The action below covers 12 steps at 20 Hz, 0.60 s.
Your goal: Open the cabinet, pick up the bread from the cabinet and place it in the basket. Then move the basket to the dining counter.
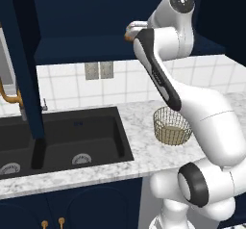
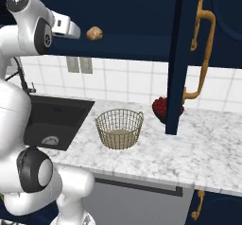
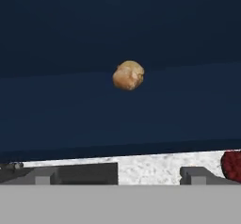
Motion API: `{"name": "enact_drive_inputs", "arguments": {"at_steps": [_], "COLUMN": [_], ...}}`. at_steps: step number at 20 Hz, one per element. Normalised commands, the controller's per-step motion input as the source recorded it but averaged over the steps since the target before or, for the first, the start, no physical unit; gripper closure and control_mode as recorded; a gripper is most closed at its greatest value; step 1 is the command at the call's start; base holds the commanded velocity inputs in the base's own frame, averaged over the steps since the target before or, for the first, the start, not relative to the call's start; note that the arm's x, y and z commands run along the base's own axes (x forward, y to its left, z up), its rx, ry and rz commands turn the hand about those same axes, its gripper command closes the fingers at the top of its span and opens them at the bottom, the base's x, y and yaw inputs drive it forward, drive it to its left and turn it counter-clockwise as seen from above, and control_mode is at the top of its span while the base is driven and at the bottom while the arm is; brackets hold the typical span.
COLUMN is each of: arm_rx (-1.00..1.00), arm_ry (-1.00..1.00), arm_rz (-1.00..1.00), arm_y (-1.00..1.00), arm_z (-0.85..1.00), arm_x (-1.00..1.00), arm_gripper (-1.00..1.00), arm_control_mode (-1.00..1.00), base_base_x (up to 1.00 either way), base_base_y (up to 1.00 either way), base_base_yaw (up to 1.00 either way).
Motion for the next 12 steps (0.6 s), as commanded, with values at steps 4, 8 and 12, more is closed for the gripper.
{"name": "enact_drive_inputs", "arguments": {"at_steps": [4, 8, 12], "arm_rx": [0.00, 0.00, 0.00], "arm_ry": [-0.21, -0.03, 0.14], "arm_rz": [-0.06, -0.10, -0.07], "arm_y": [0.00, -0.07, -0.16], "arm_z": [-0.17, 0.00, 0.00], "arm_x": [0.81, 0.67, 0.59], "arm_gripper": [-1.00, -1.00, -1.00], "arm_control_mode": [-1.00, -1.00, -1.00], "base_base_x": [0.00, 0.00, 0.00], "base_base_y": [0.00, 0.00, 0.00], "base_base_yaw": [0.00, 0.00, 0.00]}}
